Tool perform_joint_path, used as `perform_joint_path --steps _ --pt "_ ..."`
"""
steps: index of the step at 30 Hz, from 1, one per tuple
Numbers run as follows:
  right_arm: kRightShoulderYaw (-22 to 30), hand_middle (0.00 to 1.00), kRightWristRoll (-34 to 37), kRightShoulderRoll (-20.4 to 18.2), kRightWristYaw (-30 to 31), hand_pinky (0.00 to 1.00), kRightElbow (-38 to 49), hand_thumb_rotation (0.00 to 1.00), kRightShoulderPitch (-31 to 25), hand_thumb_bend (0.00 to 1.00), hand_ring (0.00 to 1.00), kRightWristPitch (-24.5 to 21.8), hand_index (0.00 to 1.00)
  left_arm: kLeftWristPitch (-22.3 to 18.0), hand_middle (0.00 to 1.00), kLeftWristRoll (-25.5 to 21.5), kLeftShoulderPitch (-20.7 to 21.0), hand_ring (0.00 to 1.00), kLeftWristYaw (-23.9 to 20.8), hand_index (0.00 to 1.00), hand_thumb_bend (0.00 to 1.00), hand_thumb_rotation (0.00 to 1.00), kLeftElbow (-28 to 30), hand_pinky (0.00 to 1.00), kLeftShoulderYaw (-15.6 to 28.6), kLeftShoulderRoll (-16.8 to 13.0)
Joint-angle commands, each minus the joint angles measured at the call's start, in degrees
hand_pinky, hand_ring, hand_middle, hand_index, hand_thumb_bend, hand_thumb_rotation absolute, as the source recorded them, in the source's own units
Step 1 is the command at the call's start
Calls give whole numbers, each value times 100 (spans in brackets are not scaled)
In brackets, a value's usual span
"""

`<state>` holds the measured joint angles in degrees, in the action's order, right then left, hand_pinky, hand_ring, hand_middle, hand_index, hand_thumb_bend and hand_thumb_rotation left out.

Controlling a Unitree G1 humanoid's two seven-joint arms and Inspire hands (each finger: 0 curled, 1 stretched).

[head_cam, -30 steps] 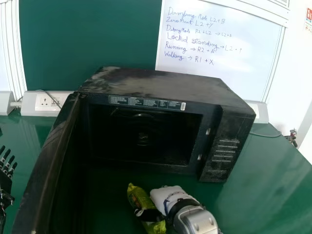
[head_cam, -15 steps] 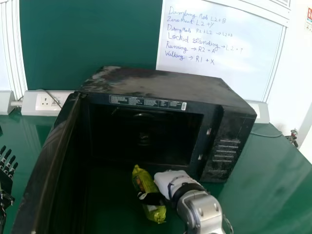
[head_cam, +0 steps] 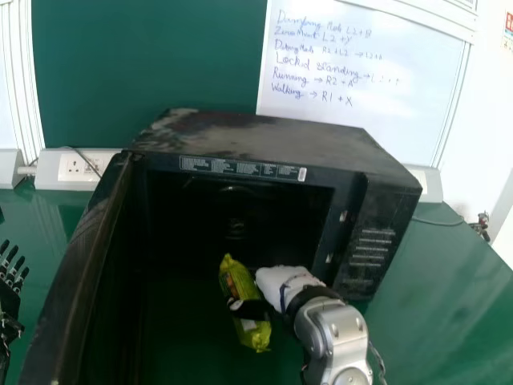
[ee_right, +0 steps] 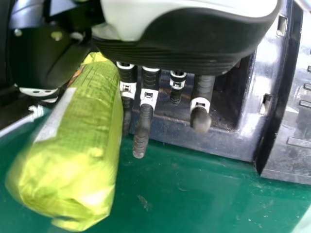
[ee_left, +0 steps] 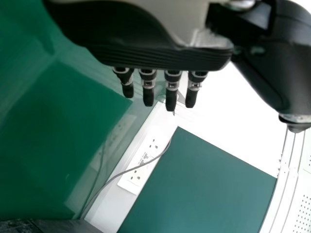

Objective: Put biscuit inside oven

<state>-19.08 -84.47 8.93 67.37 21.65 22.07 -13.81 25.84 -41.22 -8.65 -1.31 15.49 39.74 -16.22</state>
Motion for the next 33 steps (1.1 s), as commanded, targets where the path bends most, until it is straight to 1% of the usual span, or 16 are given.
perform_joint_path --steps 1,4,9,11,14,16,18,22,26,29,32,33 --pt "56 47 66 -14 -146 7 -68 0 204 56 15 -92 65 24 79 -3 9 76 7 77 72 12 86 72 -60 11" --pt "44 47 65 -30 -194 7 -148 0 281 56 14 -171 66 18 79 -1 4 77 22 77 72 13 79 73 -59 9" --pt "46 47 92 -81 -274 5 -398 0 483 56 13 -377 71 46 78 -12 13 75 -59 76 72 12 134 72 -59 41" --pt "34 47 71 -101 -306 5 -516 0 568 56 12 -469 71 29 79 6 6 76 -48 77 71 12 130 72 -69 36" --pt "50 47 138 -129 -438 6 -667 0 682 56 13 -602 68 1 79 -13 -5 76 30 77 72 12 83 72 -59 20" --pt "61 47 199 -132 -511 7 -786 0 783 57 14 -677 69 19 80 -29 0 77 36 78 72 13 67 73 -48 16" --pt "72 47 267 -133 -596 7 -880 0 873 57 14 -750 71 31 80 -34 13 77 -2 77 73 12 69 73 -37 36" --pt "60 47 435 -71 -814 7 -1051 0 1051 57 14 -814 68 12 78 -15 1 75 15 76 73 12 65 71 -42 36" --pt "25 47 503 -28 -884 8 -1320 0 1309 56 16 -915 64 -15 79 11 -9 76 58 77 73 13 37 72 -50 23" --pt "36 47 643 6 -1004 9 -1428 0 1431 56 17 -970 68 13 79 31 -11 76 23 77 73 13 61 72 -58 20" --pt "67 47 818 35 -1158 8 -1448 0 1484 56 16 -1028 76 20 78 19 -13 76 10 76 73 13 68 72 -53 30" --pt "65 47 865 57 -1195 8 -1459 0 1502 56 15 -1044 77 21 78 17 -14 76 9 76 72 13 69 72 -52 31"
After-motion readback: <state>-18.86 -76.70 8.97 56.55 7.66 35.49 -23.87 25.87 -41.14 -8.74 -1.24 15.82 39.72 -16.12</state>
